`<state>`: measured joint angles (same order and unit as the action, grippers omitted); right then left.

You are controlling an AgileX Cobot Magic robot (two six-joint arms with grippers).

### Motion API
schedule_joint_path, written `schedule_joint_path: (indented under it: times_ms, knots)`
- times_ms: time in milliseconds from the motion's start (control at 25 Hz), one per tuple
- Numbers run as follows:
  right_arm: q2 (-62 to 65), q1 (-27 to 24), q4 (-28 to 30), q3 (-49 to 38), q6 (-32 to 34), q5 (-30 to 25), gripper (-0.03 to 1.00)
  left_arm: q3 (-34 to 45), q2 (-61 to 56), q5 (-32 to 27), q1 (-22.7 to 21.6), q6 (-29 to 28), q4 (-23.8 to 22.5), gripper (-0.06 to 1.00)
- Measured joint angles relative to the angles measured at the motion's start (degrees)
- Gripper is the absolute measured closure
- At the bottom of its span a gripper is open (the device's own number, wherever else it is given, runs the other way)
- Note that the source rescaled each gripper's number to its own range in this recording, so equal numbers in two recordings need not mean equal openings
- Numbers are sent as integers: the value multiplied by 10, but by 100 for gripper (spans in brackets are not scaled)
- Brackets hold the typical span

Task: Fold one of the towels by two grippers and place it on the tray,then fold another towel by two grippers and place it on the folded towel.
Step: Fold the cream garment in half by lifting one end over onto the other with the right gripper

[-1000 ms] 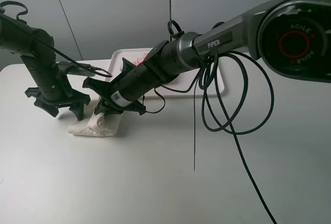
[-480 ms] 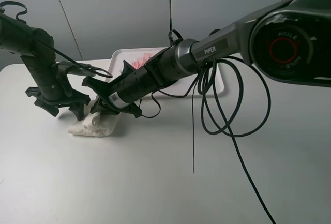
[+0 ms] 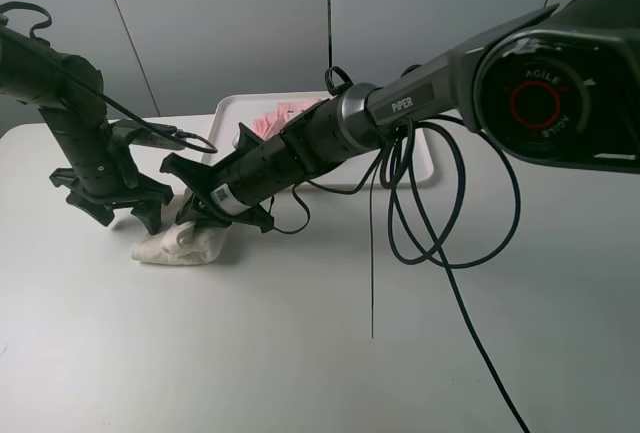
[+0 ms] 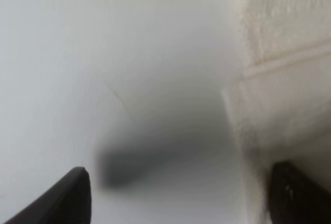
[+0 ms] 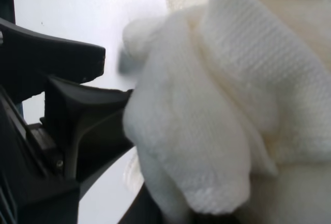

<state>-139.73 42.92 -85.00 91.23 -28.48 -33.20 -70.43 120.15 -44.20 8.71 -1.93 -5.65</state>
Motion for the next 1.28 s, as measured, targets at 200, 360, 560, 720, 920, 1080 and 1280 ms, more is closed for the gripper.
schedule_joint_path:
  times_ms: [200, 360, 560, 720, 920, 1080, 1280]
  knots:
    - [0, 0, 0, 0, -1, -1, 92, 0, -8, -9, 0, 19, 0, 4]
    - [0, 0, 0, 0, -1, -1, 92, -16, -26, -44, -2, 31, 11, 4]
    - [0, 0, 0, 0, -1, -1, 92, -69, -50, -91, -12, 34, 20, 4]
    - [0, 0, 0, 0, -1, -1, 92, -108, -68, -127, -20, 37, 20, 4]
    - [0, 0, -7, 0, -16, -1, 92, -143, -85, -155, -23, 49, 24, 4]
    - [-1, 0, -71, 0, -73, -31, 71, -148, -85, -159, -23, 56, 26, 4]
    - [-1, 0, -139, 0, -137, -72, 45, -148, -85, -164, -23, 65, 29, 4]
